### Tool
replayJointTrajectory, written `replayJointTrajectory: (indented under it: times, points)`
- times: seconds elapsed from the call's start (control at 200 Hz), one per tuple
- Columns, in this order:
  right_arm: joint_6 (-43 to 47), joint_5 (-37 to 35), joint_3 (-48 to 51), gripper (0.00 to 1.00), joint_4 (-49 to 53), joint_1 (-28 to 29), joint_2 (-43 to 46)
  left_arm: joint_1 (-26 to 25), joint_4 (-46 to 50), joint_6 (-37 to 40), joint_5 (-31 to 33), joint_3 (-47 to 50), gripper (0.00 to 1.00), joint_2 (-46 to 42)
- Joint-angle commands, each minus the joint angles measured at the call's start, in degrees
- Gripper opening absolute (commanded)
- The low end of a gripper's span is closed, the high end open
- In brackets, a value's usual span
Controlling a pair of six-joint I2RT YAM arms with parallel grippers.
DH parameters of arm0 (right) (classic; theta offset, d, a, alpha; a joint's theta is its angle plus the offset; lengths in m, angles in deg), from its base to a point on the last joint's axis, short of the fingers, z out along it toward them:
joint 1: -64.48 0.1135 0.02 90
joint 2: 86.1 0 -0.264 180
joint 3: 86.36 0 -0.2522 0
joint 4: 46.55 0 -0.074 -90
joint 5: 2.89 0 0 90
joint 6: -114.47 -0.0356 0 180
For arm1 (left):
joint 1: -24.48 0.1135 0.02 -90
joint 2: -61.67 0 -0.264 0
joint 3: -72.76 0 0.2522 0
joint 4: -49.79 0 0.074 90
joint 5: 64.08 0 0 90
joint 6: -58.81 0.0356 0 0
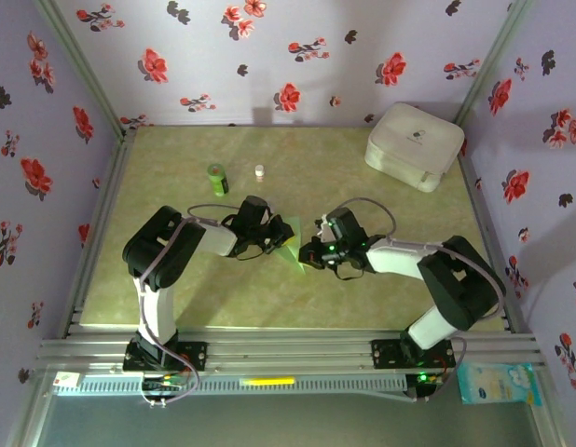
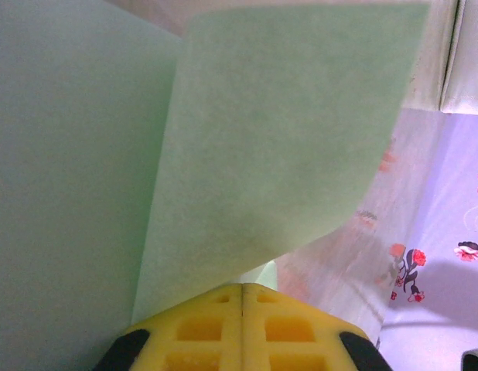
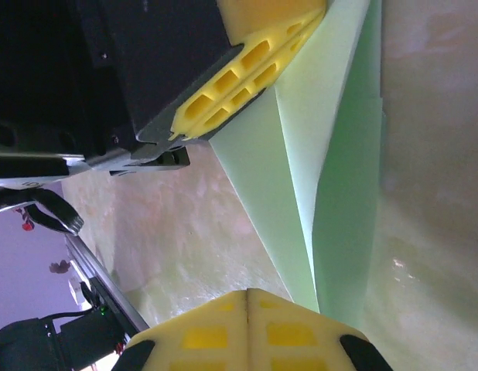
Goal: Fold a paper plane with a square sheet of paper (pick it up from the middle)
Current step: Fourth fold the wing at the center of the table.
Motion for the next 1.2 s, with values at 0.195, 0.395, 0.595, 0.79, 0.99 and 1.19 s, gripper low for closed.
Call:
replayJointTrajectory:
  times: [0.195,0.395,0.595,0.79,0.99,1.19]
  points:
    - [-0.4,0.7,-4.27,0.03,-0.36,0.55,-5.78,0.04,3.02,0.75,2.54,1.55,0.03,2.26]
    - [-0.08,-0.69,-4.25,0.03,0.51,0.79,-8.25,0.05,3.1,0.75,2.56,1.72,0.04,2.03]
    - [-0.07,-0.95,-0.57,0.03,-0.15,0.76,-8.29,0.04,3.24,0.74,2.59,1.64,0.03,2.07]
    - [-0.84,-0.94,3.18,0.03,-1.52,0.82,-7.54,0.12,3.41,0.75,2.54,1.55,0.03,2.21]
    - [-1.57,-0.27,6.65,0.03,-2.5,0.77,-5.71,0.21,3.25,0.5,2.63,1.76,0.03,2.19]
    - [-1.53,1.05,9.4,0.03,-2.74,0.82,-3.06,0.3,2.23,-0.26,2.79,2.33,0.03,2.33]
